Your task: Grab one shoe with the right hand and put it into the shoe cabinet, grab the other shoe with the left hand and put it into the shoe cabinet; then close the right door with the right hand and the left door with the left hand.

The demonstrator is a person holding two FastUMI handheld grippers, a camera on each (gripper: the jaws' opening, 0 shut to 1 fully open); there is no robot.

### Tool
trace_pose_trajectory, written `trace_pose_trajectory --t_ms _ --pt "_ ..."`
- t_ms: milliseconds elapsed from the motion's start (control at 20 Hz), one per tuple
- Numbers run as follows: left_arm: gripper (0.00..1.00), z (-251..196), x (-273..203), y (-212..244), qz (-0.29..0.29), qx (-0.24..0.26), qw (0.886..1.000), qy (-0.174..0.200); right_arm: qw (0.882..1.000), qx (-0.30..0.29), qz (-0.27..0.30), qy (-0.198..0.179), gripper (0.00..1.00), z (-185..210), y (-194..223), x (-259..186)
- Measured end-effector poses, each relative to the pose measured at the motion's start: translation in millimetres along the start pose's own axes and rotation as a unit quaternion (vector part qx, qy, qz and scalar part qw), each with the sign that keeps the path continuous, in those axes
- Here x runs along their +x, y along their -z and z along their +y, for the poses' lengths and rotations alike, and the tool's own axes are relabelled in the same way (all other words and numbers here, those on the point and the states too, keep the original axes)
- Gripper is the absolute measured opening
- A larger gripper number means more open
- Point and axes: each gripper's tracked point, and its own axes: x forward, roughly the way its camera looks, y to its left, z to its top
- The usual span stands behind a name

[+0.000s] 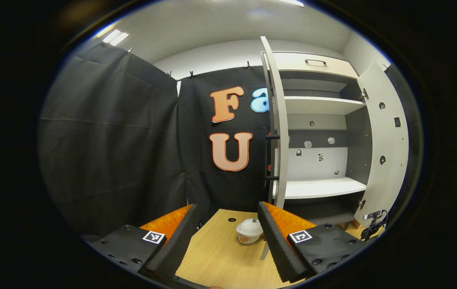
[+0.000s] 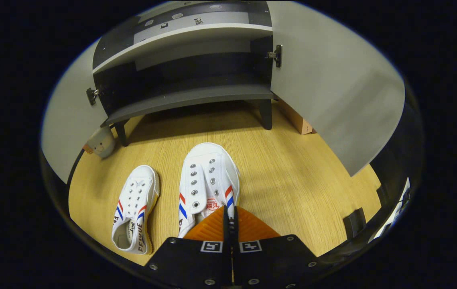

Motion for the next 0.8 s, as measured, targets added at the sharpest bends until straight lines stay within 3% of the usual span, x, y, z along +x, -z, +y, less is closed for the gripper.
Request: trace_pose_trajectory --t_ms 300,550,800 --pt "0.96 -10.9 7.5 7.9 0.006 -0.005 1.000 0.018 0.999 0.001 -0.032 -0.007 0.01 15.2 -59.6 -61.4" --pt "0.96 -16.5 14.5 9.1 0.003 -0.008 1.000 0.030 0.997 0.010 -0.070 -0.028 0.01 25.5 -142.4 -127.3" --pt "0.96 -23.7 24.3 11.0 0.002 -0.009 0.999 0.042 0.992 0.021 -0.109 -0.055 0.01 51.3 -216.4 -155.0"
